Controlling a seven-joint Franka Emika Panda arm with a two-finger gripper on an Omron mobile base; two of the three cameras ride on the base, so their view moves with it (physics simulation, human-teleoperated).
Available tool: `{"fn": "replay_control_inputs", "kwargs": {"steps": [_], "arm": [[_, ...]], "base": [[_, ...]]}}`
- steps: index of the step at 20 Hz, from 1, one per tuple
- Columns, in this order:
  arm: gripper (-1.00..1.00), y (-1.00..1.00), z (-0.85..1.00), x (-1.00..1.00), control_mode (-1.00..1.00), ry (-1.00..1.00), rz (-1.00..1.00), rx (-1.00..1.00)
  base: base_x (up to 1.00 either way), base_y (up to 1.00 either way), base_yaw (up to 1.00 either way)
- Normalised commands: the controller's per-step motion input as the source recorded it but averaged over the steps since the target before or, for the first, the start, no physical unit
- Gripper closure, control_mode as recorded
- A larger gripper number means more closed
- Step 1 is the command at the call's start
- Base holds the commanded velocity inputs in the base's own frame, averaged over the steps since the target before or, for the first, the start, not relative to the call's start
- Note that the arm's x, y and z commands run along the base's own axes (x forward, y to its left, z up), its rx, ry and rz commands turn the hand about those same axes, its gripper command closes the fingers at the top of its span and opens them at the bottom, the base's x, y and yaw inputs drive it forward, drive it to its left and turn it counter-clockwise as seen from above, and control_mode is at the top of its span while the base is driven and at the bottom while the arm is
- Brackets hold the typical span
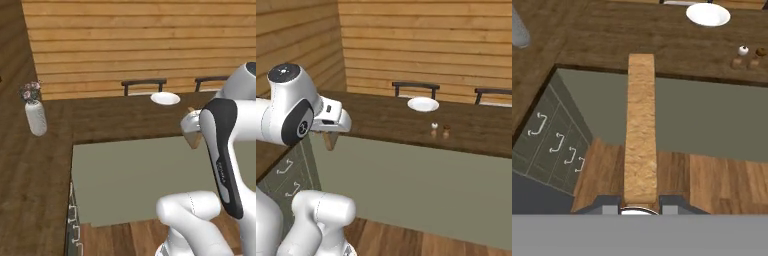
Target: Start the toaster. Once the lever pops up, take the bread to the plate on the dining counter.
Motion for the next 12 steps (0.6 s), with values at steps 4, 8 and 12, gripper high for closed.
{"fn": "replay_control_inputs", "kwargs": {"steps": [4, 8, 12], "arm": [[1.00, 0.00, 0.00, 0.00, 1.00, 0.00, 0.00, 0.00], [1.00, 0.00, 0.00, 0.00, 1.00, 0.00, 0.00, 0.00], [1.00, 0.00, 0.00, 0.00, 1.00, 0.00, 0.00, 0.00]], "base": [[0.74, -0.65, 0.00], [0.80, -0.35, -0.05], [0.71, -0.23, -0.07]]}}
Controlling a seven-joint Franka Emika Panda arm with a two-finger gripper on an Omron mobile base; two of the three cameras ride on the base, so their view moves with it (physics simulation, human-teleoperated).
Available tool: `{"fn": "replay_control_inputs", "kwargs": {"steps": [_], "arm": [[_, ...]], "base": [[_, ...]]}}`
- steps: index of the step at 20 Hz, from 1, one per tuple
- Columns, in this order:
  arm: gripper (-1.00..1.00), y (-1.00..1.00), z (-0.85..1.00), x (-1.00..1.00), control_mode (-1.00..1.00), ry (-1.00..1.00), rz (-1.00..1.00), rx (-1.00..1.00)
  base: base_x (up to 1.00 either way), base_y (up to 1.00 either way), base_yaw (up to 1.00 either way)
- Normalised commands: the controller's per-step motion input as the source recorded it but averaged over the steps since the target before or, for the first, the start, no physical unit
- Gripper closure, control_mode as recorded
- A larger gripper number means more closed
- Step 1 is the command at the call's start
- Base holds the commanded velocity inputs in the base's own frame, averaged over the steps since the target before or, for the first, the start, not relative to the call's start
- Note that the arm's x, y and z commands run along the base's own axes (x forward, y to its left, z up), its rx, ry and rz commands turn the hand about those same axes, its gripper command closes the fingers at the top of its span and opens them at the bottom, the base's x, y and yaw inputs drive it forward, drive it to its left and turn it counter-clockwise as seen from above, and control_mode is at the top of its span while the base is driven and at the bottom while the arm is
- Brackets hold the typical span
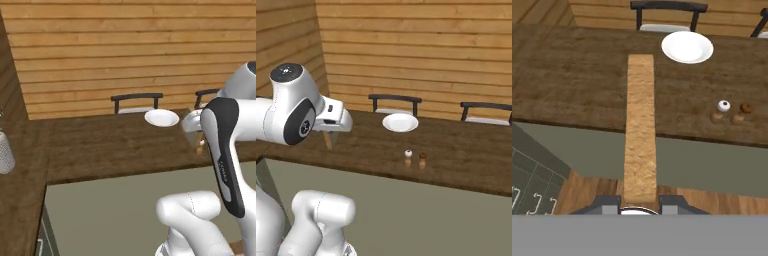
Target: Start the toaster. Once the lever pops up, take the bread to the plate on the dining counter.
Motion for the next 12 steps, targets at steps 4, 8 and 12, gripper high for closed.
{"fn": "replay_control_inputs", "kwargs": {"steps": [4, 8, 12], "arm": [[1.00, 0.00, 0.00, 0.00, 1.00, 0.00, 0.00, 0.00], [1.00, 0.00, 0.00, 0.00, 1.00, 0.00, 0.00, 0.00], [1.00, 0.00, 0.00, 0.00, 1.00, 0.00, 0.00, 0.00]], "base": [[0.67, -0.17, -0.06], [0.65, -0.16, -0.10], [0.07, 0.00, -0.03]]}}
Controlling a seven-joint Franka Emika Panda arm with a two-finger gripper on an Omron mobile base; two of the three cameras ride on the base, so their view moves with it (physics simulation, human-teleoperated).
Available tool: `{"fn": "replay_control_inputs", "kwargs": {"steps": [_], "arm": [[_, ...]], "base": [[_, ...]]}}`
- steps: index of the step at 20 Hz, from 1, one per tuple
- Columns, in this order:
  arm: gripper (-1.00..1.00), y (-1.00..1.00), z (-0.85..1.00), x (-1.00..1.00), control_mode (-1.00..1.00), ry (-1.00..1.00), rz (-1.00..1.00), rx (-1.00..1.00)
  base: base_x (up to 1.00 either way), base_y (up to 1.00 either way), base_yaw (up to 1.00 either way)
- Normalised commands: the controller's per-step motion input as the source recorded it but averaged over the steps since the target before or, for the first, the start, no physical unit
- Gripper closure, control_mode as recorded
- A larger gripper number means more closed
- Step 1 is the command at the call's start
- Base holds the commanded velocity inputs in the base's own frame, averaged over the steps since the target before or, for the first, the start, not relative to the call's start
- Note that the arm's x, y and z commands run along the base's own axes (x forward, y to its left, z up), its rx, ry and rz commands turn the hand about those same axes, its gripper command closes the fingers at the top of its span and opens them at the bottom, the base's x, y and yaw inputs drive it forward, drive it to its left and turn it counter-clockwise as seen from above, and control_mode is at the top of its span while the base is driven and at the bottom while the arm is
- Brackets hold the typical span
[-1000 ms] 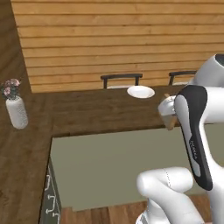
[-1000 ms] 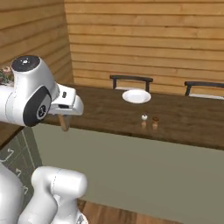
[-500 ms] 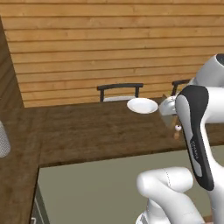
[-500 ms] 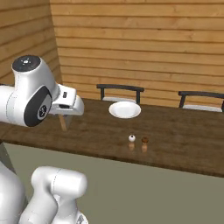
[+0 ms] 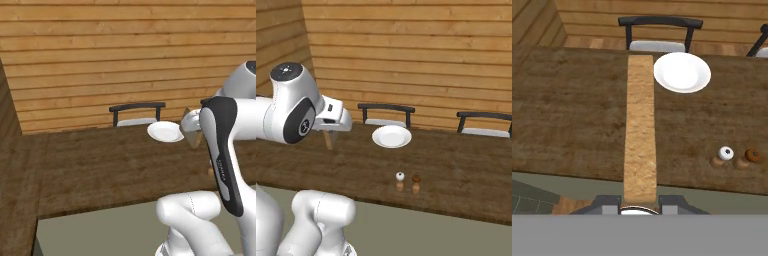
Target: Start the toaster. Once the lever pops up, take the bread to the plate on the dining counter.
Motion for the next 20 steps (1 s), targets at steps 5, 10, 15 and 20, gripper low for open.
{"fn": "replay_control_inputs", "kwargs": {"steps": [5, 10, 15, 20], "arm": [[1.00, 0.00, 0.00, 0.00, 1.00, 0.00, 0.00, 0.00], [1.00, 0.00, 0.00, 0.02, -1.00, 0.00, 0.00, 0.00], [1.00, 0.00, 0.00, 0.39, -1.00, 0.05, 0.01, 0.00], [1.00, -0.12, -0.04, 0.51, -1.00, 0.06, 0.01, 0.00]], "base": [[0.00, 0.00, 0.00], [0.00, 0.00, 0.00], [0.00, 0.00, 0.00], [0.00, 0.00, 0.00]]}}
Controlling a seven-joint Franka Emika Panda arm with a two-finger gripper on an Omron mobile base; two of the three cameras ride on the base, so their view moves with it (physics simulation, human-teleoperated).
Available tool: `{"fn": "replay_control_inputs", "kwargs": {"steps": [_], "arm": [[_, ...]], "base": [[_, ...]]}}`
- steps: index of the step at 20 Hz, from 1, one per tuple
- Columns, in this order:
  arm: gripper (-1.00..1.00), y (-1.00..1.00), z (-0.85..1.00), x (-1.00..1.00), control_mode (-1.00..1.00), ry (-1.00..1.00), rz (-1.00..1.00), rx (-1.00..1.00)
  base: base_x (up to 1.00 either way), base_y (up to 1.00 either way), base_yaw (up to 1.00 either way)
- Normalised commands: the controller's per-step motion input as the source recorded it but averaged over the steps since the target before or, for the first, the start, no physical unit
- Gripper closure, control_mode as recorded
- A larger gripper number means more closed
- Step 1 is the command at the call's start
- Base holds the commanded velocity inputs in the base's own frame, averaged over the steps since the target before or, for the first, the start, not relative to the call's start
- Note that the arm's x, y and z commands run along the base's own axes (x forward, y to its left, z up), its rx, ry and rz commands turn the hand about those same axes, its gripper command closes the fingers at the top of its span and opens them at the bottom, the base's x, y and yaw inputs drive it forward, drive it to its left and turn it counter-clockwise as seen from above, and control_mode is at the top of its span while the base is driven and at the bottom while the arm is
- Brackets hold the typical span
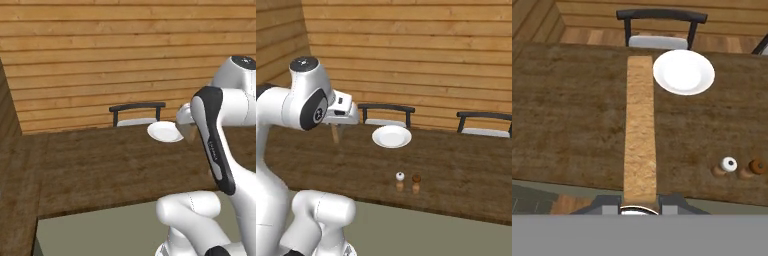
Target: Start the toaster. Once the lever pops up, take the bread to the plate on the dining counter.
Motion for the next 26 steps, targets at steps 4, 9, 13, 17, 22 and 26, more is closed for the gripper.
{"fn": "replay_control_inputs", "kwargs": {"steps": [4, 9, 13, 17, 22, 26], "arm": [[1.00, -0.42, -0.34, 0.97, -1.00, 0.00, 0.00, 0.03], [1.00, -0.55, -0.32, 1.00, -1.00, 0.01, 0.00, 0.08], [1.00, -0.53, -0.02, 1.00, -1.00, 0.08, 0.00, 0.15], [1.00, -0.32, 0.00, 0.95, -1.00, 0.14, 0.00, 0.17], [1.00, -0.03, -0.12, 0.78, -1.00, 0.19, 0.00, 0.06], [1.00, 0.00, -0.29, 0.59, -1.00, 0.15, 0.00, 0.00]], "base": [[0.00, 0.00, 0.00], [0.00, 0.00, 0.00], [0.00, 0.00, 0.00], [0.00, 0.00, 0.00], [0.00, 0.00, 0.00], [0.00, 0.00, 0.00]]}}
